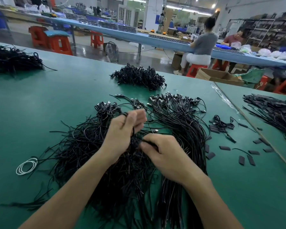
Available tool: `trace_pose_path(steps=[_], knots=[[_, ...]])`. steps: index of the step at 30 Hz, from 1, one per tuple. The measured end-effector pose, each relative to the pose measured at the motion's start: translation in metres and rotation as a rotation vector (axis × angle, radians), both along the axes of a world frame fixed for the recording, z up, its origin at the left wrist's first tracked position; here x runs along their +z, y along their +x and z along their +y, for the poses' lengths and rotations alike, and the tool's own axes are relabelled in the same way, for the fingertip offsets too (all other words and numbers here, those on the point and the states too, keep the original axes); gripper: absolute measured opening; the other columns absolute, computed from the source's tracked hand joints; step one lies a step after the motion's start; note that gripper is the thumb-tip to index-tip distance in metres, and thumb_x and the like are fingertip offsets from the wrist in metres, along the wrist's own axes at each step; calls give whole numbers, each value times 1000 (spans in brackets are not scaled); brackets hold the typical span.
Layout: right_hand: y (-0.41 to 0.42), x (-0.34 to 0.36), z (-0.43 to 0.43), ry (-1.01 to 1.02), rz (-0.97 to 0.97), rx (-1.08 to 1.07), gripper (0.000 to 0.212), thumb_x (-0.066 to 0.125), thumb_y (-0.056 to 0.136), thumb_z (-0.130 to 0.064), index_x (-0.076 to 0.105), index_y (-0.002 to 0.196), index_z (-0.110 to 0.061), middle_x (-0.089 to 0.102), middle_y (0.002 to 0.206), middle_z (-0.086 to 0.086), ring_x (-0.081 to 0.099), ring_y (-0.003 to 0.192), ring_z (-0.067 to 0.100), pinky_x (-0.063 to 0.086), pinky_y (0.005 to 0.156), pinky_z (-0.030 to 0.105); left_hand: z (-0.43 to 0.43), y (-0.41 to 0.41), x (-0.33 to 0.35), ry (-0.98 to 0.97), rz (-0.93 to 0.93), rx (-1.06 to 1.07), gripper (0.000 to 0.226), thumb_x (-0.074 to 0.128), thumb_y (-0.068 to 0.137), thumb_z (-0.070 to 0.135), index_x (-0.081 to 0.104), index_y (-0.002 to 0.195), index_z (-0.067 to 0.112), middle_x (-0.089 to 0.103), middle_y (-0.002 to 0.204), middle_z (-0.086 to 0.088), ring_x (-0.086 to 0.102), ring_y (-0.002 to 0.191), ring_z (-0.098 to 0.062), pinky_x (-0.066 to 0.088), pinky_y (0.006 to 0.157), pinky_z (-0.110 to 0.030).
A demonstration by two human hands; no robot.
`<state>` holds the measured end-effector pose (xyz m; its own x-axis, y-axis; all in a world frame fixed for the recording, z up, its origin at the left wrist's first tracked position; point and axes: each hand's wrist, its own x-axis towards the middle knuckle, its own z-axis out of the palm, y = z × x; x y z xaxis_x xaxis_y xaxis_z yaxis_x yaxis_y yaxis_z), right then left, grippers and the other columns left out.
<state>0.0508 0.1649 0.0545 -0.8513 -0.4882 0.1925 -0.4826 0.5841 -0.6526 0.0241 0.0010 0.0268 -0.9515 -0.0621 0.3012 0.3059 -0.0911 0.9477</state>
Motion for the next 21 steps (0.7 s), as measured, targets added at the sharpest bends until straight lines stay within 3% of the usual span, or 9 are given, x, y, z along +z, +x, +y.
trace_pose_path(steps=[2,3,9,11,14,15,17,19,21], knots=[[-1,13,3,42,109,-66,16,62,95,-36,72,92,-24,64,82,-13,59,75,5,54,72,39,2,6,-4,-400,51,-10,31,42,102,39,70,103,23,75,97,5,71,88,-6,59,79,-26],[-3,18,7,46,161,-102,15,66,92,-40,73,92,-26,64,83,-15,60,78,4,54,73,40,3,9,-4,-468,32,-61,36,43,100,43,70,91,21,75,83,5,69,72,-7,57,65,-26],[-8,26,17,-91,236,-104,19,77,78,-46,74,79,-27,63,76,-13,59,73,9,51,66,29,-10,25,8,-228,-394,-531,61,36,101,51,69,62,17,51,44,2,42,33,-7,32,35,-16],[-10,22,14,-218,236,-87,22,75,78,-48,73,78,-27,65,75,-13,60,71,10,46,61,18,-20,25,14,50,-473,-780,60,38,101,49,64,60,13,38,39,7,32,29,-3,24,32,-13],[-14,9,12,-276,152,-104,27,60,90,-48,73,86,-24,62,68,-20,52,55,1,36,51,9,-34,20,22,676,-525,-1121,51,41,105,32,61,68,3,35,47,4,31,35,-5,21,33,-12],[-14,1,12,-235,95,-125,29,55,92,-47,73,91,-24,63,67,-18,49,51,3,35,47,12,-35,19,24,813,-495,-1137,48,40,105,29,61,71,2,38,50,2,33,38,-5,23,34,-14],[-13,-15,10,-120,9,-151,23,53,98,-43,71,96,-28,67,70,-8,52,51,11,46,49,34,-30,17,26,935,-462,-959,44,44,101,31,66,75,4,50,54,1,42,41,-5,33,36,-14],[-8,-23,2,-39,-11,-139,19,51,102,-41,66,93,-34,63,67,-7,52,54,12,49,56,41,-20,17,24,852,-375,-591,42,51,96,34,75,81,4,67,67,-3,63,53,-8,51,48,-13],[-2,-25,-6,15,-19,-86,20,48,100,-43,59,88,-32,59,66,-9,49,54,8,47,56,38,-7,15,15,633,-259,-365,42,49,94,33,76,100,2,75,96,-14,74,85,-19,60,72,-21]])
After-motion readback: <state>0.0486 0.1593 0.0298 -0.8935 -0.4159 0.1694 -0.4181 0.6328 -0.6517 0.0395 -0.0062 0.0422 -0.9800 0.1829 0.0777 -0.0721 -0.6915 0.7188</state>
